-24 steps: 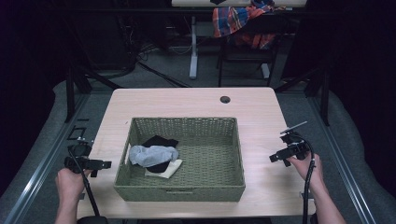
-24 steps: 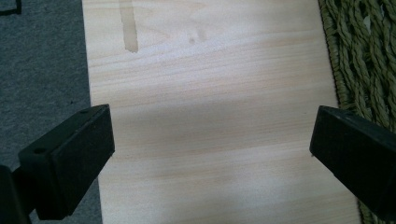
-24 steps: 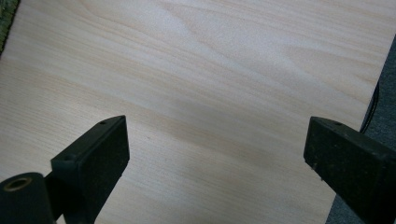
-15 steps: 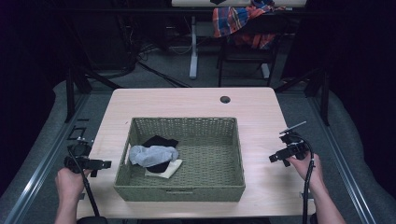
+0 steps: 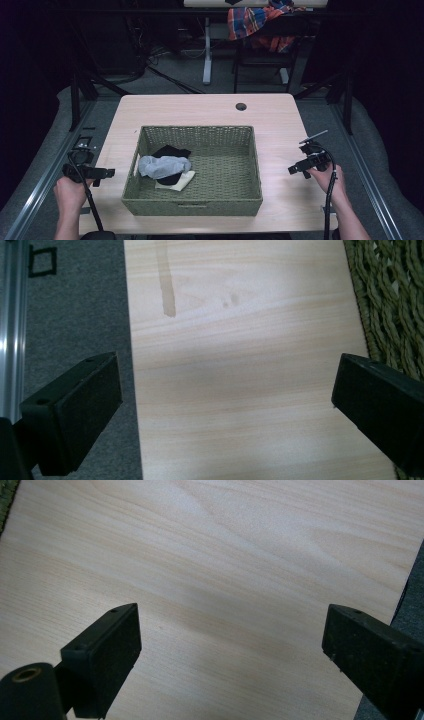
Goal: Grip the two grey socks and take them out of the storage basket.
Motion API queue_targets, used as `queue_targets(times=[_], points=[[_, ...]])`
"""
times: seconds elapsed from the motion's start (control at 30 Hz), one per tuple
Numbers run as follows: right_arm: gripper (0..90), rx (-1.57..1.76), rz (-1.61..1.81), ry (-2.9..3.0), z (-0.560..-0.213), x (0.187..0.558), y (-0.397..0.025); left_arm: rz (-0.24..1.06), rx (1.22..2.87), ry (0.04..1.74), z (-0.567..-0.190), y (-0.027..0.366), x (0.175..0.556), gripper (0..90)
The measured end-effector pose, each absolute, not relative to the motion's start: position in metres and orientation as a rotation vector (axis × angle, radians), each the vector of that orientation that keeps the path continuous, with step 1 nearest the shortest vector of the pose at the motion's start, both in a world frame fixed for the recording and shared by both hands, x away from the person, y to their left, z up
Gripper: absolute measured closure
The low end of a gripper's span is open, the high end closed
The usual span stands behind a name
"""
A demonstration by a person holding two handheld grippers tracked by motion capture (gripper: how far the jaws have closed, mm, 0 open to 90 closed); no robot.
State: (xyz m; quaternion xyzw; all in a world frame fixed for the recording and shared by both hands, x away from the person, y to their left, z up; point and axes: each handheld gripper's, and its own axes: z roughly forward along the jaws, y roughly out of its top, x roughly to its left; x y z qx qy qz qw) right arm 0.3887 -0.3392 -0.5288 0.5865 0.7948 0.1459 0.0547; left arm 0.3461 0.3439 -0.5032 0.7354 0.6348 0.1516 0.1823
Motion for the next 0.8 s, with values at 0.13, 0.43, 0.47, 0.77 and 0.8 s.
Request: queue_targets(times=[0.13,0.43,0.47,0.77,0.8], points=[[8.8,1.783,0.441,2.413,-0.53,0.389,-0.34,0.444,2.054,1.783,-0.493,0.343,0.347,0.1],[9.3,1.773,0.454,2.429,-0.528,0.391,-0.334,0.486,2.048,1.663,-0.458,0.327,0.343,0.0],[9.3,1.771,0.44,2.419,-0.528,0.391,-0.334,0.514,2.044,1.633,-0.449,0.322,0.343,0.0],[9.8,1.782,0.448,2.415,-0.528,0.391,-0.335,0.487,2.13,1.492,-0.421,0.285,0.349,0.0],[9.9,1.785,0.45,2.412,-0.528,0.391,-0.335,0.475,2.152,1.465,-0.417,0.276,0.351,0.0]])
